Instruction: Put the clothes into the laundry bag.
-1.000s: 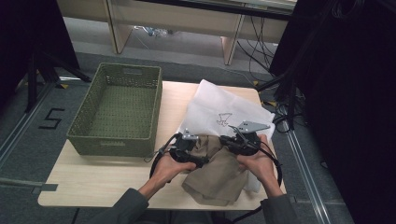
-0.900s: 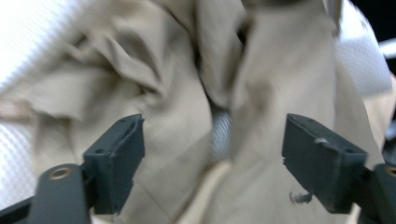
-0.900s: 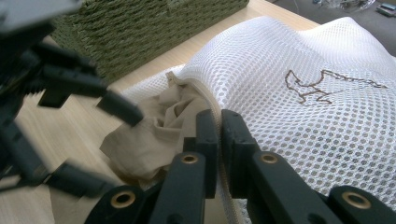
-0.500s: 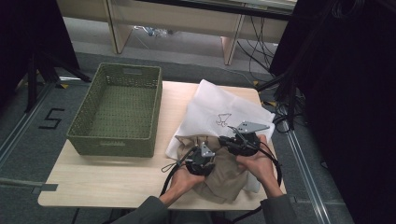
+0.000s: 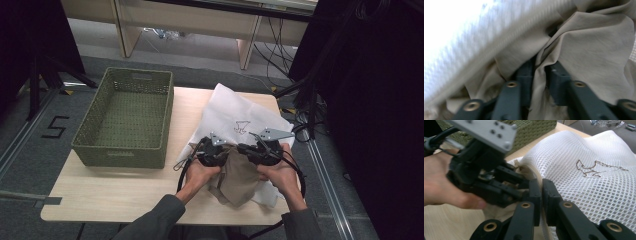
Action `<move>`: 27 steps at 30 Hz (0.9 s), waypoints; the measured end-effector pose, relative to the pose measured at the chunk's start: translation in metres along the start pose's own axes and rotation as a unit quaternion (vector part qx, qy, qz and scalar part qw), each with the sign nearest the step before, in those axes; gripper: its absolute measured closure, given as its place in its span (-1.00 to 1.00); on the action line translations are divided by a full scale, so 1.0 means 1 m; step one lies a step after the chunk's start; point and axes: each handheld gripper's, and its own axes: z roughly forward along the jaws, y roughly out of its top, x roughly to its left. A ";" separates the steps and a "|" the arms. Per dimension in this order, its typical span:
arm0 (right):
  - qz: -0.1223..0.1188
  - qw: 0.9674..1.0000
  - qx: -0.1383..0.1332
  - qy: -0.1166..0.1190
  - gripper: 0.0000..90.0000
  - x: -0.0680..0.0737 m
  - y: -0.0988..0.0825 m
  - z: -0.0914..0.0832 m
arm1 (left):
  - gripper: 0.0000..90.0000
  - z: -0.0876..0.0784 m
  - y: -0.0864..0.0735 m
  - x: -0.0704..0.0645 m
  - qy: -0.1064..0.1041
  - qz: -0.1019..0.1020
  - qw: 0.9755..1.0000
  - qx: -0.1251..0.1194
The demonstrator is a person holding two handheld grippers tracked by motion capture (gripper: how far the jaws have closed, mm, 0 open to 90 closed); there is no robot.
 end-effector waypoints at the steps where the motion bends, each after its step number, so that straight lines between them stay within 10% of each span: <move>1: 0.000 1.000 0.000 0.000 0.94 0.000 -0.001 0.001 | 0.41 -0.003 -0.002 0.000 -0.004 0.002 1.000 0.004; 9: 0.004 1.000 0.007 -0.001 0.94 0.000 -0.003 0.003 | -0.26 -0.039 -0.011 -0.004 -0.031 0.007 0.999 0.027; 16: 0.003 1.000 0.008 -0.002 0.94 0.000 -0.003 0.004 | -0.37 -0.056 -0.026 -0.018 -0.042 0.039 0.997 0.055; 27: 0.000 1.000 0.008 -0.001 0.93 0.002 -0.003 0.006 | -0.57 -0.012 -0.059 -0.047 -0.045 0.097 0.989 0.103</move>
